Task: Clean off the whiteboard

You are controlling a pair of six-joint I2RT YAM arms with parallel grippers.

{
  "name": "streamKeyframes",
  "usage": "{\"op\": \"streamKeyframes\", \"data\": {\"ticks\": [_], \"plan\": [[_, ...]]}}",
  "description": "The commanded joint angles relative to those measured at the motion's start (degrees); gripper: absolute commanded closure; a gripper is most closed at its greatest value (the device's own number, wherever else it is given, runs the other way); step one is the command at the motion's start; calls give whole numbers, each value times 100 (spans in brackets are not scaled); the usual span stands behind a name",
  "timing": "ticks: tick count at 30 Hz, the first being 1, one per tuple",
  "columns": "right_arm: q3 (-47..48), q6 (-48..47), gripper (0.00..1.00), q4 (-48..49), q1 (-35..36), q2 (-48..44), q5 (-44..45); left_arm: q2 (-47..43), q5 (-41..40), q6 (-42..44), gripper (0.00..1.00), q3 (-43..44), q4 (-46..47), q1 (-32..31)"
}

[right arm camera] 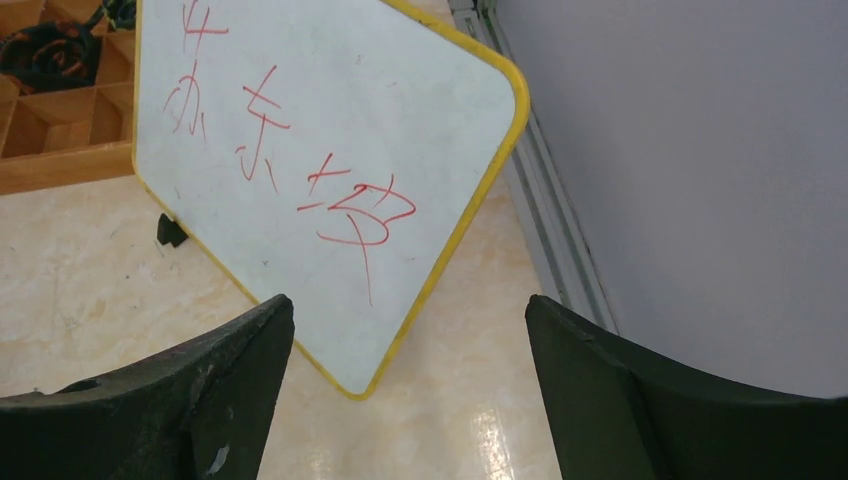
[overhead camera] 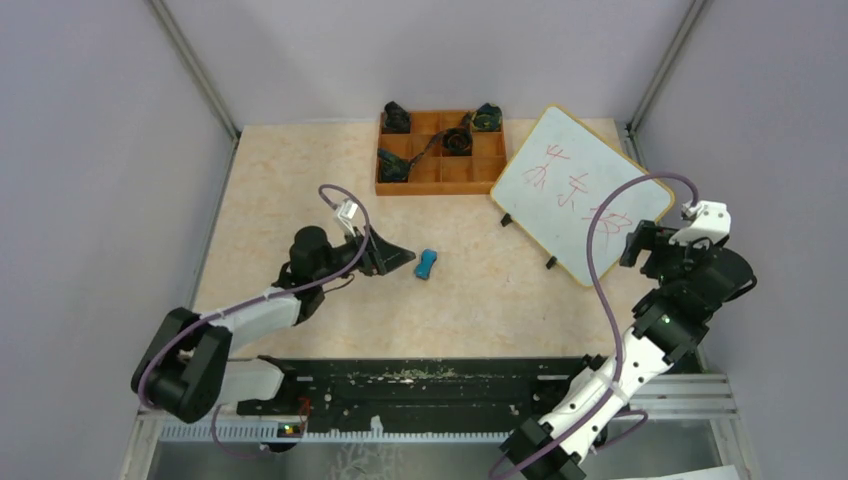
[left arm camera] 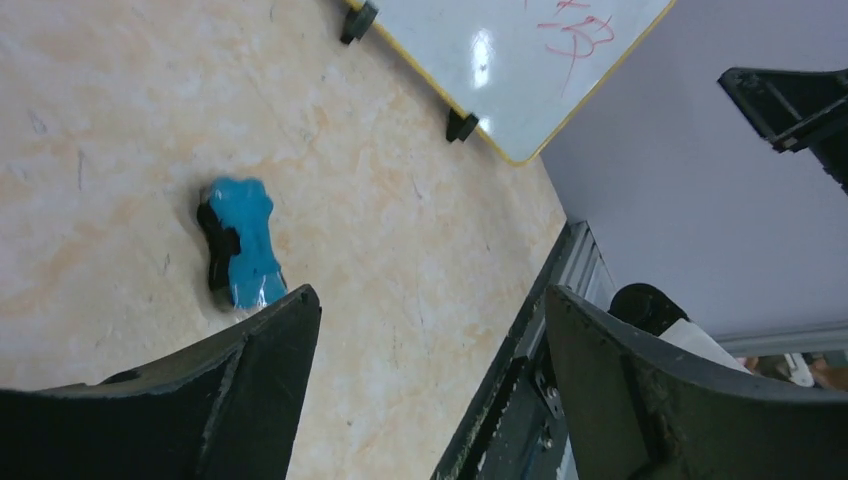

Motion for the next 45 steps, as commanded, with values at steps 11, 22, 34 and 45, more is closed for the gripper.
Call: {"op": "streamKeyframes", "data": {"ticks": [11, 22, 34, 45], "plan": [[747, -130, 15, -273, 25, 46, -329, 196, -756, 1843, 15, 1338, -2923, -46], [2581, -1263, 18, -2117, 28, 2404, -466, 922, -2445, 2940, 15, 2692, -5000, -466], [3120, -1851, 18, -2749, 30, 2831, -302, 2447, -3774, 3554, 16, 3768, -5243, -1525], [2999, -1883, 18, -2723, 24, 2816, -378, 3244, -3829, 3745, 20, 4294, -5258, -1559]]}}
